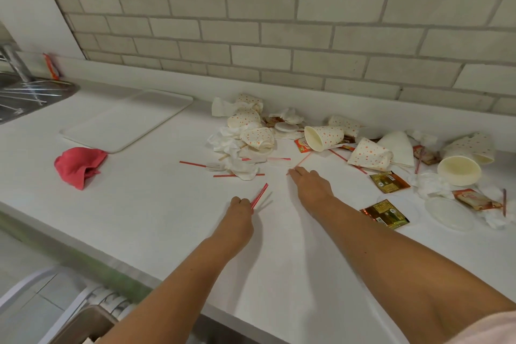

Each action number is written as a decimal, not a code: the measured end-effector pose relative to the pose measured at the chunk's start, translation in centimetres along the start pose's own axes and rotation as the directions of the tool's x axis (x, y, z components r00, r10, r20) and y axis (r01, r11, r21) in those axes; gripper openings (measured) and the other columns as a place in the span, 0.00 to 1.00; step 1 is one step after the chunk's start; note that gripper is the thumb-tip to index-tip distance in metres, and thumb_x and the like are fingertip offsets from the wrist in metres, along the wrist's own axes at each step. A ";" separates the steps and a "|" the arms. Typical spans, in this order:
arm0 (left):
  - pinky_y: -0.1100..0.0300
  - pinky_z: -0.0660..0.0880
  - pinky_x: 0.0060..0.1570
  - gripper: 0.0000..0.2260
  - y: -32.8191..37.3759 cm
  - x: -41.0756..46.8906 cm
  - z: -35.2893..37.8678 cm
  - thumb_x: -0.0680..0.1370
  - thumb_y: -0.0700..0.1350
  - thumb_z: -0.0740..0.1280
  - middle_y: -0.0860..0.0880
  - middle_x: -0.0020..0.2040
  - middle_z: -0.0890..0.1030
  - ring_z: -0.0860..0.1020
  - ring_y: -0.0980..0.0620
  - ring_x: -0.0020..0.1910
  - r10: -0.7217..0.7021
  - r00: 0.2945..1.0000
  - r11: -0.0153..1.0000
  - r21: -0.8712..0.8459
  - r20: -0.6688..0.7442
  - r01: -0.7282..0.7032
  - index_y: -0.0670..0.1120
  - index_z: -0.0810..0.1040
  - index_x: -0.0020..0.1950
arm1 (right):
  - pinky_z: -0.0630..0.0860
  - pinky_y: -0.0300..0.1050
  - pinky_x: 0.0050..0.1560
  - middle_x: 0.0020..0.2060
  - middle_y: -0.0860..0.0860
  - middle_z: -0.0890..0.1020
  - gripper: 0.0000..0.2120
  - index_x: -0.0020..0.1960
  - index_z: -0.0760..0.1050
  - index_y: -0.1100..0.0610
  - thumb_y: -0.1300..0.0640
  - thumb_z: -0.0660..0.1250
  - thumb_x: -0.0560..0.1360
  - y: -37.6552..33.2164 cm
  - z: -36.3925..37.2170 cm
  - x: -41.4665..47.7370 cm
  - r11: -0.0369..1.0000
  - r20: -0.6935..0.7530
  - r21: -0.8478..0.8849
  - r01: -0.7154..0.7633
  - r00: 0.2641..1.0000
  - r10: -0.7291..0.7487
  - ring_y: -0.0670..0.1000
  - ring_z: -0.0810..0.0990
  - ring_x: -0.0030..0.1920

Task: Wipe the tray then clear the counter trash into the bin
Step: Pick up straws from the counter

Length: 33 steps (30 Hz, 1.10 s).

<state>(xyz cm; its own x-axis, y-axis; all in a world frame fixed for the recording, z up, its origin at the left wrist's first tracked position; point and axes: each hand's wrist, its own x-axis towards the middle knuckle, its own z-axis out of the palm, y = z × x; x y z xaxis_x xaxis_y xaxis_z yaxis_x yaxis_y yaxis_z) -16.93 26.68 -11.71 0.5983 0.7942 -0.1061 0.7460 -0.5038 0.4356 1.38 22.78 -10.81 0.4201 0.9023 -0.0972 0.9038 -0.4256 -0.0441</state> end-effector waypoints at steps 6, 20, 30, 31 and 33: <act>0.64 0.62 0.42 0.06 -2.2 -0.5 -1.4 0.80 0.36 0.53 0.51 0.39 0.68 0.69 0.49 0.44 -0.042 0.999 0.999 -0.034 0.012 0.042 0.44 0.66 0.48 | 0.63 0.44 0.43 0.59 0.55 0.71 0.15 0.62 0.69 0.60 0.67 0.53 0.78 -2.2 1.6 -1.8 0.978 -0.146 0.097 0.184 0.975 -0.169 0.56 0.72 0.57; 0.63 0.66 0.35 0.11 -6.4 -3.9 -5.8 0.82 0.42 0.51 0.49 0.44 0.73 0.70 0.53 0.38 -0.108 0.994 0.894 -0.439 -0.018 0.090 0.45 0.72 0.52 | 0.72 0.45 0.60 0.64 0.59 0.71 0.19 0.67 0.68 0.64 0.63 0.63 0.77 -5.6 -0.9 -0.9 0.923 0.114 0.160 -0.350 0.935 0.335 0.56 0.73 0.64; 0.56 0.60 0.32 0.16 -19.2 -10.4 -7.6 0.81 0.50 0.57 0.51 0.29 0.64 0.62 0.52 0.29 -0.404 0.879 0.686 -0.720 -0.255 0.106 0.47 0.66 0.34 | 0.69 0.40 0.34 0.35 0.52 0.72 0.10 0.37 0.69 0.60 0.61 0.70 0.69 -9.1 -2.2 -2.5 0.964 0.340 0.032 -0.266 0.909 0.239 0.54 0.75 0.43; 0.56 0.59 0.31 0.16 -20.6 -11.0 -7.3 0.81 0.49 0.57 0.51 0.29 0.64 0.62 0.53 0.28 -0.453 0.855 0.646 -0.755 -0.253 0.118 0.48 0.66 0.34 | 0.67 0.39 0.32 0.36 0.52 0.72 0.09 0.37 0.68 0.60 0.61 0.69 0.70 -10.1 -2.5 -2.8 0.969 0.338 0.059 -0.239 0.918 0.206 0.53 0.75 0.42; 0.57 0.57 0.29 0.16 -23.0 -11.9 -6.3 0.81 0.48 0.57 0.51 0.29 0.63 0.61 0.52 0.28 -0.516 0.822 0.589 -0.797 -0.242 0.135 0.49 0.65 0.32 | 0.64 0.38 0.29 0.34 0.51 0.70 0.07 0.40 0.68 0.60 0.60 0.64 0.74 -12.4 -3.5 -3.2 0.982 0.291 0.123 -0.146 0.951 0.105 0.50 0.72 0.35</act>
<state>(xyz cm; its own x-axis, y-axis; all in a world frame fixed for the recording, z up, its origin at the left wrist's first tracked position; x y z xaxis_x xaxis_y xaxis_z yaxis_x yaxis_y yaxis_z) -43.00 30.96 -14.86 0.0358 0.9948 -0.0958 0.2874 0.0816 0.9543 -10.90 25.46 -6.45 0.4709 0.7929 -0.3866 0.8158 -0.5582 -0.1512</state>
